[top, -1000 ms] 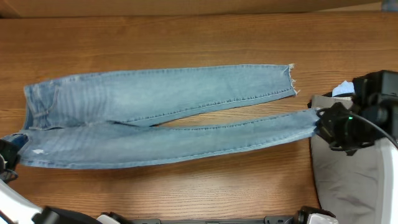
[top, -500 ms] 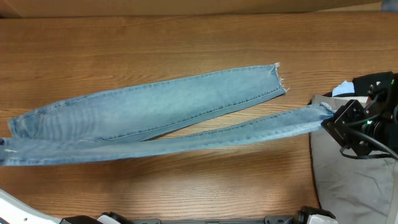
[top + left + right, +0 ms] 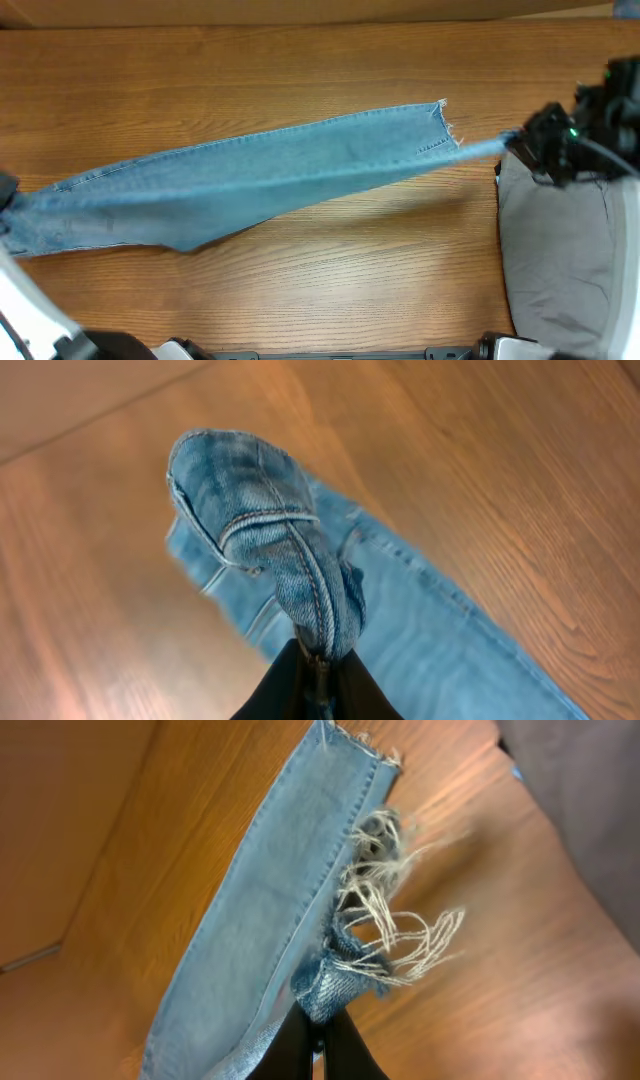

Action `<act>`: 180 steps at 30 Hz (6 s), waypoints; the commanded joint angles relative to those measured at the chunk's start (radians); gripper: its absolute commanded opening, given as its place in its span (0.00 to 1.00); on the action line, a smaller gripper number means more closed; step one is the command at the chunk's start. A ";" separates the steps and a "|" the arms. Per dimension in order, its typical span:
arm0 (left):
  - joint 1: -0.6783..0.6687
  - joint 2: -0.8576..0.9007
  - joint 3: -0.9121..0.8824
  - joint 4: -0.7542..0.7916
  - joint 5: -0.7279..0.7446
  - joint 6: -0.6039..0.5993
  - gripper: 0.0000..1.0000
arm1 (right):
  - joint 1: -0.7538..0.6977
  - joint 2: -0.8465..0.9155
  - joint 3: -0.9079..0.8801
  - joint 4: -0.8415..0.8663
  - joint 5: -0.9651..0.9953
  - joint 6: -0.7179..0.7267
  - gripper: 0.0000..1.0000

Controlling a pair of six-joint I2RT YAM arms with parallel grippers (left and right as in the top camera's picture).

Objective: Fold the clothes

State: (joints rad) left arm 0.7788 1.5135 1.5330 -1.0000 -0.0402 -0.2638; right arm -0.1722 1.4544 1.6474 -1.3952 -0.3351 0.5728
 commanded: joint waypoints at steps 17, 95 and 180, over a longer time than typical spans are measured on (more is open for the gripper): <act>-0.139 0.304 0.032 0.148 -0.084 -0.002 0.13 | 0.066 0.420 0.022 0.230 0.046 0.053 0.04; 0.048 0.591 0.034 0.375 0.572 0.516 0.93 | 0.072 0.567 -0.026 0.613 0.072 0.179 0.04; 0.167 0.643 -0.056 0.523 0.706 0.353 0.80 | 0.064 0.566 -0.023 0.592 0.098 -0.024 0.05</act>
State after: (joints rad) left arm 0.9798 2.1082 1.4769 -0.4969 0.6067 0.0769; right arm -0.0982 2.0174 1.6207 -0.8055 -0.2543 0.5560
